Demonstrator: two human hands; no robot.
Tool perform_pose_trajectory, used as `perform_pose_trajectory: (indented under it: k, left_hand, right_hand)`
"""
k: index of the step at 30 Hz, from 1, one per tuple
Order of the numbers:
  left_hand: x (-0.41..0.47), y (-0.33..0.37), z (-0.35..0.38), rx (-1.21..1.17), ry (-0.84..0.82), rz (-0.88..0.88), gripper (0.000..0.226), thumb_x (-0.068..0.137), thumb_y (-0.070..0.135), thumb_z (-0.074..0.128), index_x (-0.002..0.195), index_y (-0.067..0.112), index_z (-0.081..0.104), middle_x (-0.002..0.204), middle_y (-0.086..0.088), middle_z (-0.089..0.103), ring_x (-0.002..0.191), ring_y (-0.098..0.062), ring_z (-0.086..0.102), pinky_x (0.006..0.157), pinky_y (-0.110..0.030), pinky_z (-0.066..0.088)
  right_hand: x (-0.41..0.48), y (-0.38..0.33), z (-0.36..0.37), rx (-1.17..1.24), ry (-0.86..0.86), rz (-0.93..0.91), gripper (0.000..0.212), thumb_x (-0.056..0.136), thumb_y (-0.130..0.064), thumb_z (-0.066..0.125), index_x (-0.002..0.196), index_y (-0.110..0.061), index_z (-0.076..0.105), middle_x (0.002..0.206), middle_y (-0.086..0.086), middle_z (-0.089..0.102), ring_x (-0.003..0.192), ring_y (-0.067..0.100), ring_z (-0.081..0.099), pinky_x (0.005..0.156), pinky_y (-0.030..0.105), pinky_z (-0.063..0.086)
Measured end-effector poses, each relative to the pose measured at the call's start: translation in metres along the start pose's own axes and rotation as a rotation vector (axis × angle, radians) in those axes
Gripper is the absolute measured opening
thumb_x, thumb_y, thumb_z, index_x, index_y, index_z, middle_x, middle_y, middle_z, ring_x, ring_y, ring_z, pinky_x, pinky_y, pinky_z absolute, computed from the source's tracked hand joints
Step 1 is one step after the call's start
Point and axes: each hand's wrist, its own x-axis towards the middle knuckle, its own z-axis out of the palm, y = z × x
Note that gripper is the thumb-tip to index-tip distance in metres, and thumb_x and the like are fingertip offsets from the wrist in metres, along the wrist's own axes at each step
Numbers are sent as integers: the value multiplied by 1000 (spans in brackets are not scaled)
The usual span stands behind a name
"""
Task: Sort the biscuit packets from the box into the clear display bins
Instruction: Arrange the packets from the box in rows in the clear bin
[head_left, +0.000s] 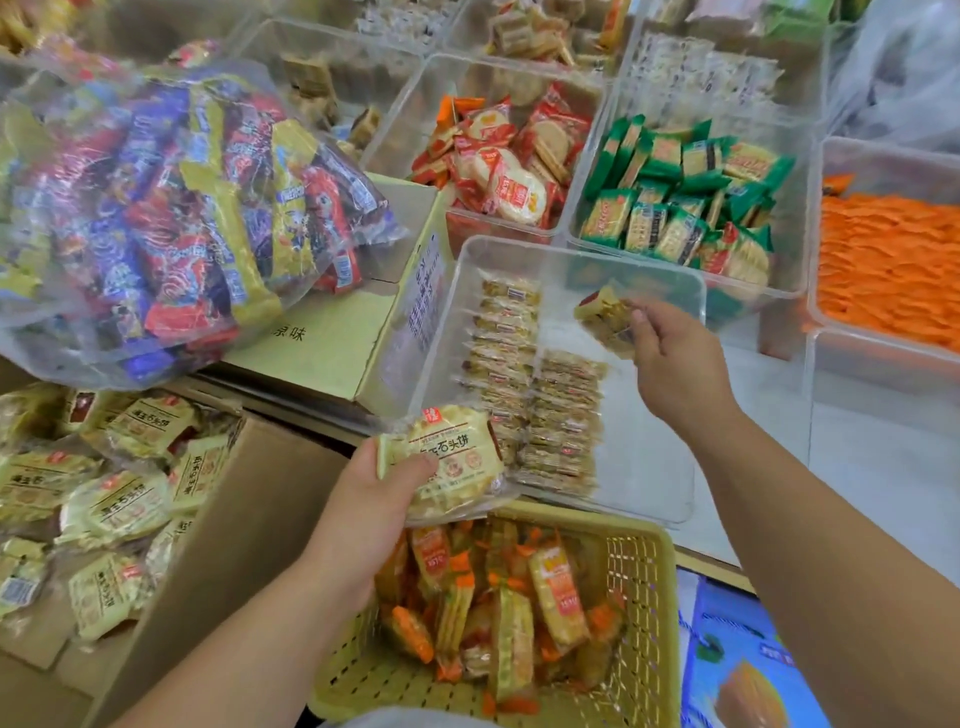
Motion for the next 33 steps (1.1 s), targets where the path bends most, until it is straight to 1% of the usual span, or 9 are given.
perform_pose_trajectory:
  k: [1,5,11,20,24,26,29,31,33]
  left_hand:
    - [1,1,-1,8,-14,-9,23,99,30,64,123,33,64,108,9,80,95,-12,77,76,-31,56]
    - [5,8,-9,57,-55,-35,23,99,31,62,122,32,66,108,9,80,93,-12,77,74,-32,54]
    - [6,8,-10,32,-72,-51,24,100,29,62,124,30,66,111,6,79,98,-16,77,79,-34,55]
    - [6,9,-9,16,-60,-53,26,98,29,65,124,29,67,111,4,79,98,-19,77,81,-38,55]
    - [5,12,-11,-39,-68,-68,34,95,29,70,128,22,63,112,-5,79,99,-33,76,90,-54,55]
    - [2,12,-13,-95,-74,-61,48,85,33,76,130,21,62,114,-7,78,100,-35,76,87,-52,55]
    - [-6,13,-14,-124,-64,34,52,76,32,76,126,25,63,116,-4,78,100,-27,77,69,-35,60]
    - [-11,13,-14,-116,-39,119,50,73,26,80,121,29,64,114,-2,78,100,-24,77,66,-27,61]
    - [-14,17,-14,-58,4,195,51,68,25,84,113,39,64,107,3,79,96,-18,77,67,-25,61]
  right_hand:
    - [12,4,4,-63,-34,-25,31,108,-23,43,125,-17,68,110,9,71,102,32,62,75,32,42]
    - [52,14,29,-303,-254,-87,33,107,-24,45,131,-16,66,116,18,67,108,38,58,87,40,47]
    - [66,21,63,-498,-597,9,37,109,-26,41,140,-24,61,137,13,62,119,36,57,96,38,49]
    - [65,27,77,-445,-668,131,44,111,-33,30,154,-30,41,153,12,48,133,34,49,103,35,41]
    - [61,25,66,-234,-626,272,52,103,-31,43,154,-32,39,158,8,42,138,33,43,112,39,38]
    - [59,16,57,-149,-533,309,55,98,-29,51,153,-29,43,157,6,44,139,32,43,114,46,39]
    - [40,-12,42,-127,-357,168,47,97,-31,56,144,-24,53,147,2,54,131,26,52,108,41,44]
    - [12,-37,31,-18,-302,79,38,99,-37,58,135,-28,60,126,-5,66,109,14,63,94,37,51]
    - [-22,-58,21,183,-387,72,29,100,-43,55,126,-32,64,100,-11,72,80,6,67,75,35,58]
